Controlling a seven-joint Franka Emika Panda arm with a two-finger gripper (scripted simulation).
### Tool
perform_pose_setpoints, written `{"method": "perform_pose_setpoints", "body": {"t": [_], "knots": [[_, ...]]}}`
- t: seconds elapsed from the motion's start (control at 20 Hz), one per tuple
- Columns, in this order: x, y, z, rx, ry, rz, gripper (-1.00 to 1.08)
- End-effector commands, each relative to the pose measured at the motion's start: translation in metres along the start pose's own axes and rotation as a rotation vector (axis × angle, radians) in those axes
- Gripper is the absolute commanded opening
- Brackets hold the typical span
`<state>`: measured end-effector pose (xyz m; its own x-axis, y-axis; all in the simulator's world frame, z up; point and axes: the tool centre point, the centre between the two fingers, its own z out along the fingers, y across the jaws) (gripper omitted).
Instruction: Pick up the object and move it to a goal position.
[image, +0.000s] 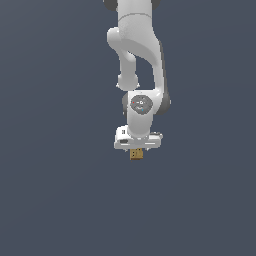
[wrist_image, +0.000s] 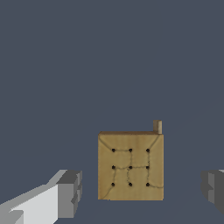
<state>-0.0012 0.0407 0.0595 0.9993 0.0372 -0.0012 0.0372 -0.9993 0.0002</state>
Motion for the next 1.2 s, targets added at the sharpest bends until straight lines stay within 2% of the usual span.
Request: {"method": "perform_pose_setpoints", "body": {"t": [0.0,0.4,0.65,0.7,1.15], "knots": [[0.0,0.0,0.006,0.0,-0.001,0.0,1.0],[-0.001,0.0,0.042,0.0,0.001,0.0,1.0],[0.0,-0.001,0.049,0.0,0.001,0.0,1.0],[0.0,-0.001,0.049,0.0,0.001,0.0,-1.0],[0.0,-0.001,0.049,0.0,0.001,0.0,-1.0]]}}
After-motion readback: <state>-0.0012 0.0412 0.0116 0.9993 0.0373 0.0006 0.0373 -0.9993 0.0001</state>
